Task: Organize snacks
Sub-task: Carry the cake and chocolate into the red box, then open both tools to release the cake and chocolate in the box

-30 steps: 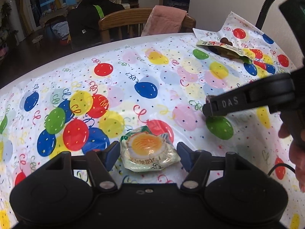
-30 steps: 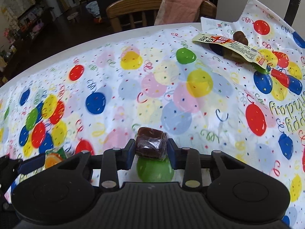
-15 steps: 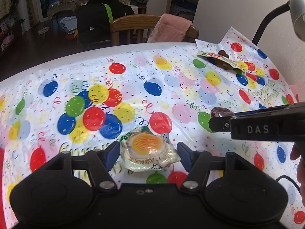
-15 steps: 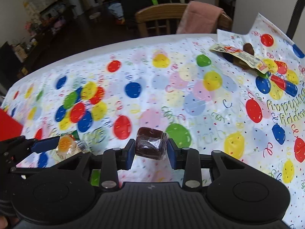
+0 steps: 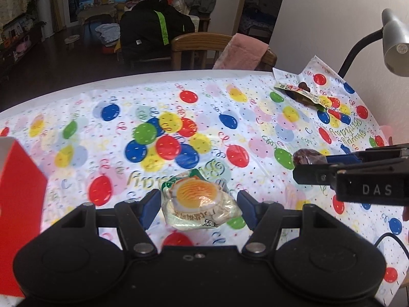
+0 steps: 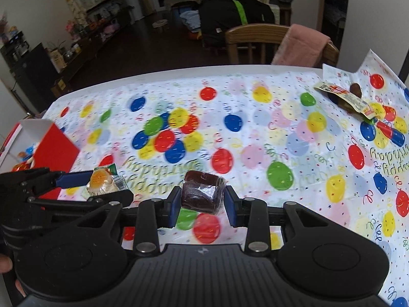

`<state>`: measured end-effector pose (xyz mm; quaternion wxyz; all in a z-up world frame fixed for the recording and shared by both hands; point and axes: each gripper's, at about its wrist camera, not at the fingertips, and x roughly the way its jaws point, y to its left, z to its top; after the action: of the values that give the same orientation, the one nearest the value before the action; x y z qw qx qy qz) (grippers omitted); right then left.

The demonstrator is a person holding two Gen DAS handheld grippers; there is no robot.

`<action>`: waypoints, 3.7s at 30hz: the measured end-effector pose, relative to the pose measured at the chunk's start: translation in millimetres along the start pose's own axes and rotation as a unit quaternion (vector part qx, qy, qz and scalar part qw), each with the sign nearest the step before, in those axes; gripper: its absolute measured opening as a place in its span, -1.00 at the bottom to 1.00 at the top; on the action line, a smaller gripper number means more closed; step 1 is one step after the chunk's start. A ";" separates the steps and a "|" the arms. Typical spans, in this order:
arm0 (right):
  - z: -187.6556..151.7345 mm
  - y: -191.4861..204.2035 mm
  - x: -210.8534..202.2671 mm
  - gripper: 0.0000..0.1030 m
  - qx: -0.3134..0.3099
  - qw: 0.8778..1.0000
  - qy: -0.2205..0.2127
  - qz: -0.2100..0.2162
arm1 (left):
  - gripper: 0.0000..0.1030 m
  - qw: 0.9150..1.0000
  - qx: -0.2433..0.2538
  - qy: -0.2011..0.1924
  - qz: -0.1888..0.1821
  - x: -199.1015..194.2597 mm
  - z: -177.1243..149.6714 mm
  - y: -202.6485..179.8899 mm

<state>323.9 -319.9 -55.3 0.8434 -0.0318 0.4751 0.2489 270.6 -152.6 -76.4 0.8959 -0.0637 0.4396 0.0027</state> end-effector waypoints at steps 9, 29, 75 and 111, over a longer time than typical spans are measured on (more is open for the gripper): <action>-6.8 63.2 -28.5 -0.33 -0.025 0.999 -0.013 0.016 | 0.24 1.000 -0.004 -0.011 0.001 -46.4 -13.0 46.4; -1.9 251.9 -19.8 -0.32 -0.084 0.995 -0.023 0.053 | 0.24 0.997 -0.046 -0.044 0.035 -131.1 -33.8 216.1; 16.1 421.9 145.0 -0.32 -0.155 0.985 0.056 0.041 | 0.26 0.991 -0.057 0.021 0.117 -53.3 -37.7 390.3; -10.6 397.7 81.2 0.58 -0.124 0.991 0.005 0.048 | 0.99 0.991 -0.038 -0.036 0.124 -110.8 -55.1 347.3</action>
<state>171.1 56.4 -54.8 0.8175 -0.1140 0.4461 0.3461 138.2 191.1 -61.2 0.9007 -0.0423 0.4112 0.1332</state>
